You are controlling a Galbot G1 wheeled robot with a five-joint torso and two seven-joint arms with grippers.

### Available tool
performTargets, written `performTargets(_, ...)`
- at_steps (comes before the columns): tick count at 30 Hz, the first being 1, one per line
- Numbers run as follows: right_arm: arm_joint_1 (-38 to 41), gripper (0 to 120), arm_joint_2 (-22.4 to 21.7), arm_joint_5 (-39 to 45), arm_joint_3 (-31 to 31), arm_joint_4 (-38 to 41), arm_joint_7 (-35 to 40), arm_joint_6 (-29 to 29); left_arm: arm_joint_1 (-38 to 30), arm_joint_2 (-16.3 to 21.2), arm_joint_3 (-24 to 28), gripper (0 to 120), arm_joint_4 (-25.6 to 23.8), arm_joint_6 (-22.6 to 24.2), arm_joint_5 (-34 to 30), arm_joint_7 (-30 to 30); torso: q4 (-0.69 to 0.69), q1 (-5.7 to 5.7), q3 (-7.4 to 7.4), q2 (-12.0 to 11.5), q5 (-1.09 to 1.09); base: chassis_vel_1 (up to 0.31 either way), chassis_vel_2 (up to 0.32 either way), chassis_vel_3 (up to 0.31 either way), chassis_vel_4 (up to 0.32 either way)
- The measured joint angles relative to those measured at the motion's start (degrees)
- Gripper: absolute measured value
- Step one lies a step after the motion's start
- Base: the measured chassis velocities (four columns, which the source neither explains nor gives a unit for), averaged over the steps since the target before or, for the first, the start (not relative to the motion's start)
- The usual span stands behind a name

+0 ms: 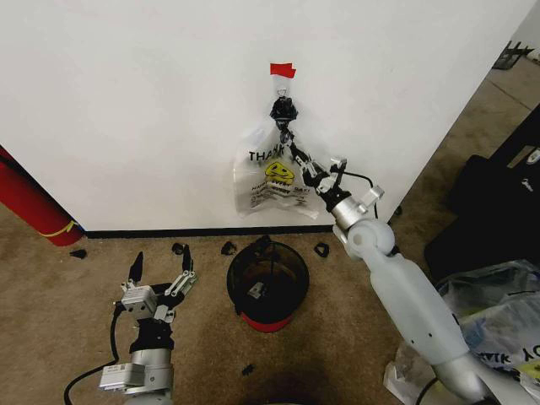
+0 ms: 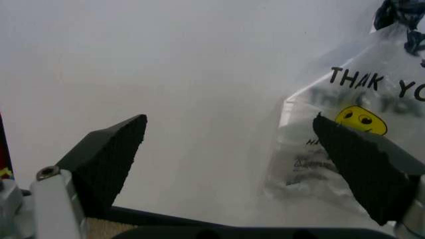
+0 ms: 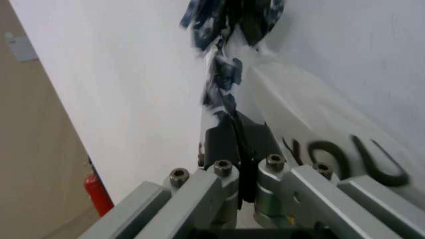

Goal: Pick up the garbage bag from the wall and place it over the trash bin.

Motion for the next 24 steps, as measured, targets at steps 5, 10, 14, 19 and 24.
performTargets(5, -4.32, 0, -0.27, -1.46, 1.65, 3.54, -0.45, 0.37, -0.08, 0.25, 0.14, 99, 0.07, 0.05, 0.00, -0.01, 0.01, 0.00, 0.00, 0.00, 0.01, 0.000, 0.000, 0.000, 0.000)
performTargets(10, -8.65, 0, -1.49, -2.34, 2.89, 6.71, -0.82, 0.43, -0.16, 0.38, 0.37, 99, 0.07, 0.21, 0.00, -0.02, 0.01, 0.00, 0.00, 0.00, 0.00, 0.000, 0.000, 0.000, 0.000)
performTargets(14, -11.64, 0, -2.36, -2.92, 3.87, 8.59, -1.19, 0.65, -0.23, 0.51, 0.44, 99, 0.07, 0.30, 0.00, -0.03, 0.01, 0.00, 0.00, 0.00, 0.00, 0.000, 0.000, 0.000, 0.000)
performTargets(19, -16.31, 0, -3.60, -4.10, 5.72, 11.48, -1.90, 1.21, -0.38, 0.82, 0.70, 99, 0.07, 0.44, -0.04, -0.05, 0.00, 0.00, 0.00, 0.00, 0.00, 0.000, 0.000, 0.000, 0.000)
performTargets(24, -19.92, 0, -4.64, -5.18, 7.52, 14.17, -2.85, 1.72, -0.57, 1.12, 0.78, 99, 0.07, 0.56, -0.26, -0.06, 0.01, 0.00, 0.00, 0.00, 0.00, 0.000, 0.000, 0.000, 0.000)
